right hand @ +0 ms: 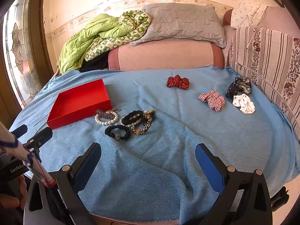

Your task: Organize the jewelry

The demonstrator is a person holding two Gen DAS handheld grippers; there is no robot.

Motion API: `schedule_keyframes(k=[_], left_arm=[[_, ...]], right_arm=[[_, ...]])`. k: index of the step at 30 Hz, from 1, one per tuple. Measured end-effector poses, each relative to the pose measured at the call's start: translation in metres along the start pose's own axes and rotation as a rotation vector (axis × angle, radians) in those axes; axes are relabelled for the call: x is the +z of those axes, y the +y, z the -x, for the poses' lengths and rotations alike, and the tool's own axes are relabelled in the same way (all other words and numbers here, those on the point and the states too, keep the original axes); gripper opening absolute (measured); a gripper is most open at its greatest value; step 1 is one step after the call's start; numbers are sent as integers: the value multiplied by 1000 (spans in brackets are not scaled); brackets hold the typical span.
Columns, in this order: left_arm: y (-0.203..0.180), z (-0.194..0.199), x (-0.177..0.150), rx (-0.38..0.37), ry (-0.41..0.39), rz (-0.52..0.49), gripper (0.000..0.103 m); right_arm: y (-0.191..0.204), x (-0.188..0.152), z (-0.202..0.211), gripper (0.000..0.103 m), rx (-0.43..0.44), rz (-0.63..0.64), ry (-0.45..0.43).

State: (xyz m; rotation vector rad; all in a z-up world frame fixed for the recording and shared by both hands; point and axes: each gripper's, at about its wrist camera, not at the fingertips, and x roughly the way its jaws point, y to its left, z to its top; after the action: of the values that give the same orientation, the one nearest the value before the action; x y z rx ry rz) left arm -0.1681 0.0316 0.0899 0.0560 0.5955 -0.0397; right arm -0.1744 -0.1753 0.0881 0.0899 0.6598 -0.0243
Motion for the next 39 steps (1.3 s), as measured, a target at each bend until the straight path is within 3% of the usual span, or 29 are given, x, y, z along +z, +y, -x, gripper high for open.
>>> schedule_keyframes(k=[17,23,28,34,39], left_arm=[[6,-33,3,-93,121,49,103],[0,-48,12,-148,148,14,103],[-7,-60,11,-209,186,8,103],[-14,-69,10,-250,220,-9,103],[-20,-81,15,-302,256,0,103]], right_arm=[[-8,6,-18,99,43,-33,51],[-18,16,-43,84,122,-84,117],[-36,29,-81,61,215,-194,214],[-50,41,-129,54,257,-303,325],[-50,47,-151,46,277,-336,361]])
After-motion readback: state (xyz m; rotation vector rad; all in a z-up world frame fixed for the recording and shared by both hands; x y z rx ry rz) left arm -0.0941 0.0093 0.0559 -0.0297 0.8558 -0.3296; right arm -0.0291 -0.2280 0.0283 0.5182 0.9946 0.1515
